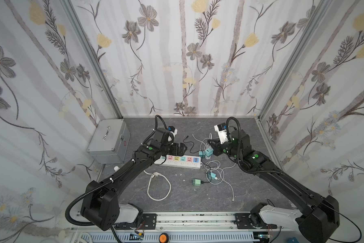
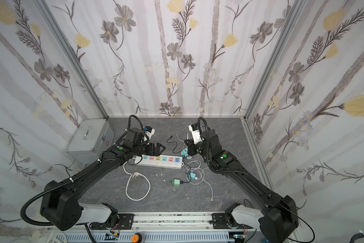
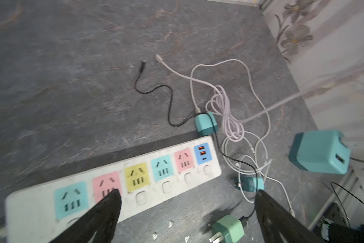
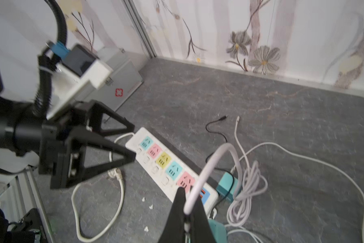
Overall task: Insert plugs into power strip
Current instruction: Pick up the power cord from the bottom-center of the table, then pass the plug.
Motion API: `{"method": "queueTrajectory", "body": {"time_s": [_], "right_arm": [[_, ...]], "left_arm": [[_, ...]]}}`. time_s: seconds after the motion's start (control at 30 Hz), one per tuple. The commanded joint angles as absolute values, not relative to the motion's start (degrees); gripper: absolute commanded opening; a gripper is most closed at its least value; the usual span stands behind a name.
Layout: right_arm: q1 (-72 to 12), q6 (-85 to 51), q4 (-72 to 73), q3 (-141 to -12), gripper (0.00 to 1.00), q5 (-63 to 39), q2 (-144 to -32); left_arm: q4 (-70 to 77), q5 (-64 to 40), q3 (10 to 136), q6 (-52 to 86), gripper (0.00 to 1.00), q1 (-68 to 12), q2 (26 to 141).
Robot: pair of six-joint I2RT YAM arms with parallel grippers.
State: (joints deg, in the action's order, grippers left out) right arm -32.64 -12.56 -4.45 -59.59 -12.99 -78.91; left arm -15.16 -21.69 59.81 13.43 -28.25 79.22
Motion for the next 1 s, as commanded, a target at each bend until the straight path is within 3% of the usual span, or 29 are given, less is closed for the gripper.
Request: {"method": "queueTrajectory", "body": {"time_s": [0.0, 0.37, 0.97], "right_arm": [[-32.19, -12.02, 1.88, -64.19, 0.0, -19.25, -82.09], [-32.21, -15.52, 0.08, -74.47, 0.0, -25.66, -91.6], [-33.5, -21.86, -4.13, -82.44, 0.0, -27.25, -100.46]], "left_arm": [[-6.68, -33.27, 61.45, 11.01, 1.0, -28.84, 81.23], [-1.23, -26.21, 64.38, 3.23, 0.92, -31.63, 84.67], [-4.85, -20.66, 70.3, -6.53, 0.56, -33.66, 87.58]]}}
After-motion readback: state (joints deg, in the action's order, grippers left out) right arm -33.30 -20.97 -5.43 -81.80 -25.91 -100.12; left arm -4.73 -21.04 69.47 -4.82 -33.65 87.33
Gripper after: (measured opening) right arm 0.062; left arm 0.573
